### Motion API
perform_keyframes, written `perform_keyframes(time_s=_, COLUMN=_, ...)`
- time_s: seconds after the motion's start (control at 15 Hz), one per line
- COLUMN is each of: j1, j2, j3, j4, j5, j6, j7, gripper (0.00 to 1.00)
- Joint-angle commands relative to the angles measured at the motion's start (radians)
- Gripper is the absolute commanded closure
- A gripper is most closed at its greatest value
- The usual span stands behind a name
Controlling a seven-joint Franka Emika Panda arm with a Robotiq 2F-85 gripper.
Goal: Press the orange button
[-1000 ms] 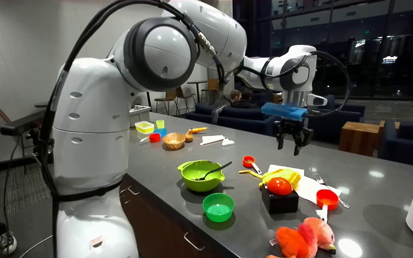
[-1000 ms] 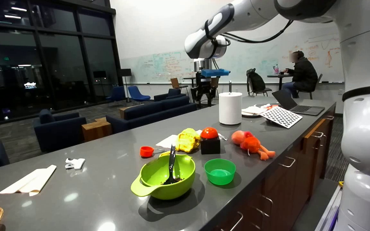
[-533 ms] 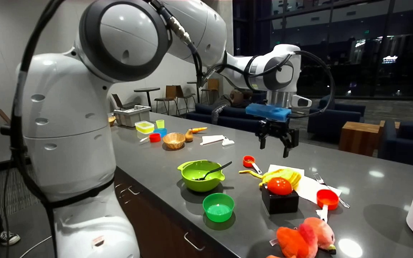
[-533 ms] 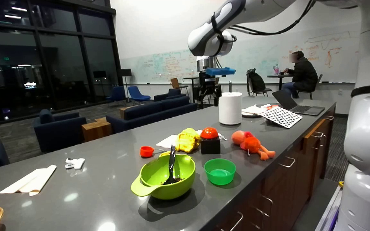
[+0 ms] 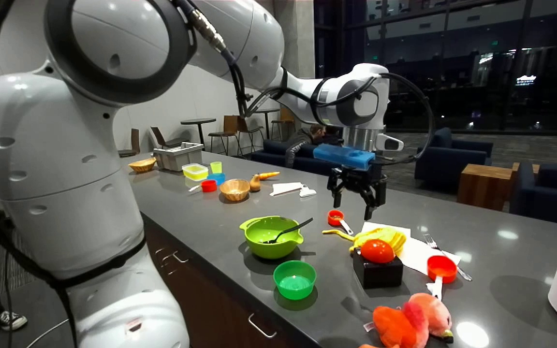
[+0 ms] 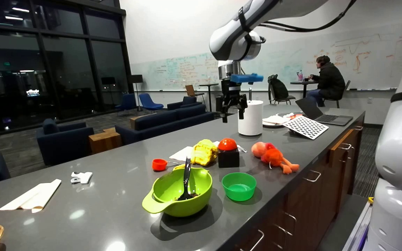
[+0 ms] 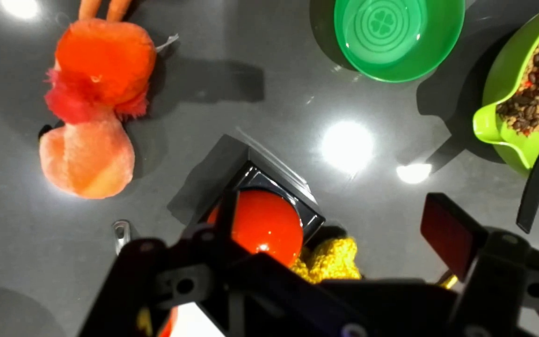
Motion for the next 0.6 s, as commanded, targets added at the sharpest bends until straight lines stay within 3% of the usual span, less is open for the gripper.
perform_keyframes(time_s=0.0, j1=-0.001, j2=-0.054, j3=-0.005, j4=-0.056, j5=0.006, j6=-0.004, j7=-0.014, gripper=0.0)
perform_keyframes(time_s=0.53, j1=0.001, j2=-0.013, j3=-0.003, j4=-0.029, j5=0.001, j6=-0.002, j7=0.0, gripper=0.0)
